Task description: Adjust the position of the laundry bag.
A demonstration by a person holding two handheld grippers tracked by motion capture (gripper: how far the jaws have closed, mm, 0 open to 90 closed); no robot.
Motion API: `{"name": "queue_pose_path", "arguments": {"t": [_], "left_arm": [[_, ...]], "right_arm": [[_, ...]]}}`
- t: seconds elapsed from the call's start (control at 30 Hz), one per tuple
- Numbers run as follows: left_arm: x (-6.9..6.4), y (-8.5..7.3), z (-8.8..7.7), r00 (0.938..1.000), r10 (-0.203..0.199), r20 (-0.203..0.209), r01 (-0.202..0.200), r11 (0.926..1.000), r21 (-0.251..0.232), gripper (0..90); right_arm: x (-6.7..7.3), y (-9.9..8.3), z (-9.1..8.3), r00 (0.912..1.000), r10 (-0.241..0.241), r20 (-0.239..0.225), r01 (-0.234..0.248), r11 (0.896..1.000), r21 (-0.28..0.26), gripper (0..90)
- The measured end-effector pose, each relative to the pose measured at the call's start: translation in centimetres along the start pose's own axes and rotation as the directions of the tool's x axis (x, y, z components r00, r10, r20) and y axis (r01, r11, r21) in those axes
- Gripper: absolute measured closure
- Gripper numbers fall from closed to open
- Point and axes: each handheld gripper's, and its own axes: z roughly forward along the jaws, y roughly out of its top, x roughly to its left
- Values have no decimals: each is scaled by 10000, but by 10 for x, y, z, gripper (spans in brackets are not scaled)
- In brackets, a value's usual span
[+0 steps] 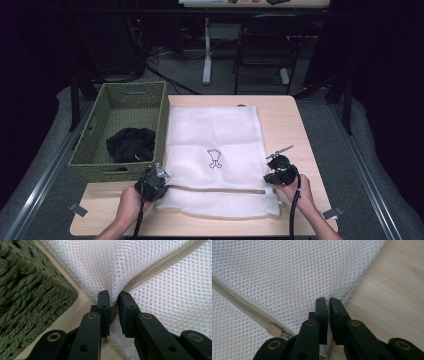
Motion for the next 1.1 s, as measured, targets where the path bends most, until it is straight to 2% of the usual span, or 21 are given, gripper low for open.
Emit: {"name": "queue_pose_path", "arguments": {"t": [0.2,0.23,0.33,0.4,0.43,0.47,0.5,0.53,0.57,0.6,0.63,0.7,0.73,0.8,0.83,0.93,0.97,1.1], "left_arm": [[2,-1,-1,10000,-18,-22,18,10000,73,788],[2,-2,-2,9999,12,-101,-11,10000,96,764],[1,-3,-4,9998,152,-107,-150,9998,130,679],[0,-3,-7,9997,179,-139,-176,9997,178,571],[0,-3,-10,9998,220,-1,-220,9996,163,540],[0,-3,-10,9998,220,-1,-220,9996,163,492],[-1,-3,-12,9996,279,36,-280,9995,166,492],[-1,-4,-15,9994,324,78,-325,9994,146,449],[-1,-6,-20,9989,356,295,-356,9994,-1,394],[-1,-6,-20,9989,356,295,-356,9994,-1,356],[-2,-7,-25,9984,400,400,-393,9990,-190,314],[-2,-8,-28,9979,448,471,-435,9986,-293,283],[-3,-8,-29,9977,457,497,-439,9984,-363,231],[-7,-6,-34,9968,599,532,-560,9959,-713,187],[-7,-6,-34,9968,599,532,-560,9959,-713,169],[-12,-4,-38,9951,801,571,-745,9927,-945,154],[-14,-3,-40,9940,906,606,-840,9911,-1032,148],[-16,-3,-40,9935,968,596,-901,9902,-1065,144]], "right_arm": [[1,1,2,9998,-109,-142,108,9999,-71,851],[0,1,2,9995,-243,-207,241,9997,-89,842],[2,1,2,9996,-158,-233,156,9998,-83,818],[1,1,1,9994,-254,-250,251,9996,-142,796],[2,1,-2,9989,-461,-68,460,9989,-128,762],[2,1,-2,9989,-461,-68,460,9989,-128,762],[2,0,-5,9988,-475,-126,471,9984,-299,727],[2,0,-9,9982,-599,-71,597,9977,-306,687],[4,-2,-14,9983,-509,-291,497,9979,-419,636],[4,-2,-14,9983,-509,-291,497,9979,-419,636],[4,-4,-20,9981,-555,-273,543,9976,-430,555],[5,-6,-23,9980,-467,-418,445,9977,-505,525],[7,-8,-29,9985,-391,-394,369,9977,-569,448],[8,-12,-35,9981,-342,-511,307,9973,-674,366],[8,-12,-35,9981,-342,-511,307,9973,-674,366],[11,-17,-42,9990,-166,-419,135,9971,-749,278],[13,-20,-45,9996,-155,-242,137,9971,-746,226],[17,-25,-49,9995,-168,-260,149,9973,-716,201]]}}
